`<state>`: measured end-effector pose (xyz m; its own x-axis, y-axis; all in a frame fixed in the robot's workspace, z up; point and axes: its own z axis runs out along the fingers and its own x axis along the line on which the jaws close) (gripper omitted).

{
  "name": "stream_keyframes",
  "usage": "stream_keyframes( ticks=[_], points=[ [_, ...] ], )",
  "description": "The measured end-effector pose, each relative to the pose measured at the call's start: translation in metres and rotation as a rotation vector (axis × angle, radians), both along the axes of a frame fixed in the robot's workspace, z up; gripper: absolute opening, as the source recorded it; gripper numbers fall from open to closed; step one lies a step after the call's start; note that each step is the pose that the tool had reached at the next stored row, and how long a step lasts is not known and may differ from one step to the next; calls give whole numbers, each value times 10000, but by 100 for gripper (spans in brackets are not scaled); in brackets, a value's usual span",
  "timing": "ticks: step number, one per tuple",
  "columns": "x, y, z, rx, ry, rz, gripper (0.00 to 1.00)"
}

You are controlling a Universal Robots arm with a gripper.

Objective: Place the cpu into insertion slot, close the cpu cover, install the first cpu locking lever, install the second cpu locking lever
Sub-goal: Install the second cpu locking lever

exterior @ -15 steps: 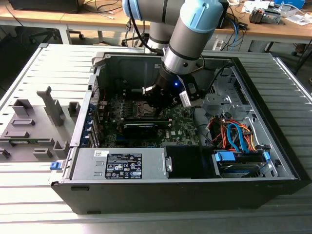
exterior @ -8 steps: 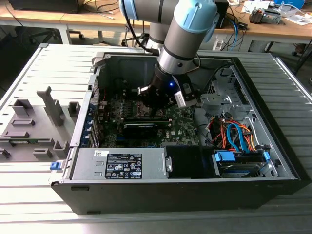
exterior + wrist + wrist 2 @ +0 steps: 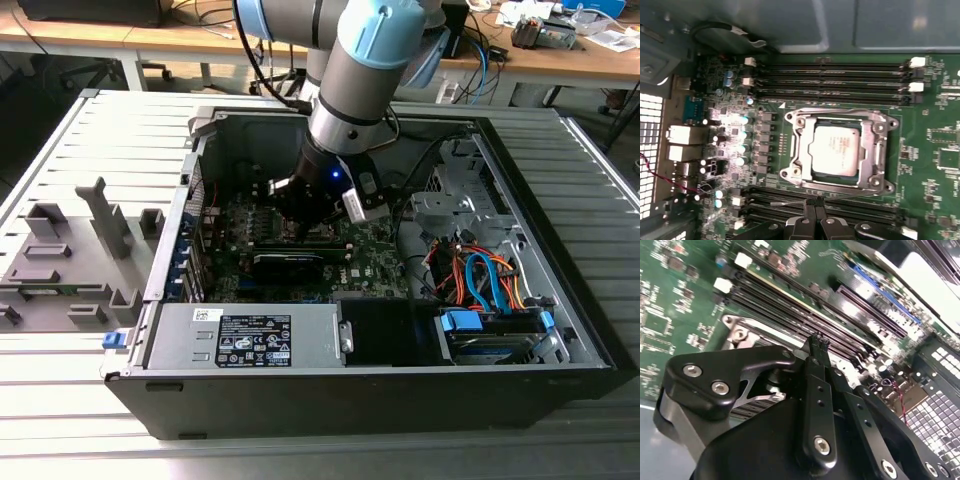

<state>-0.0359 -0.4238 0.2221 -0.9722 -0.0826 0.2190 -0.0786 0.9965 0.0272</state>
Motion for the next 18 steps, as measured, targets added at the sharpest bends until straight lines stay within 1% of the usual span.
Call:
stream_keyframes(
  ticks=[4, 10, 14, 18],
  points=[
    [-124, -2, 0, 54, -11, 0, 11],
    [-254, -23, 0, 73, -17, -1, 11],
    [-318, -26, -5, 78, -17, 1, 11],
    [-345, -23, -15, 77, -16, 7, 11]
  ],
)
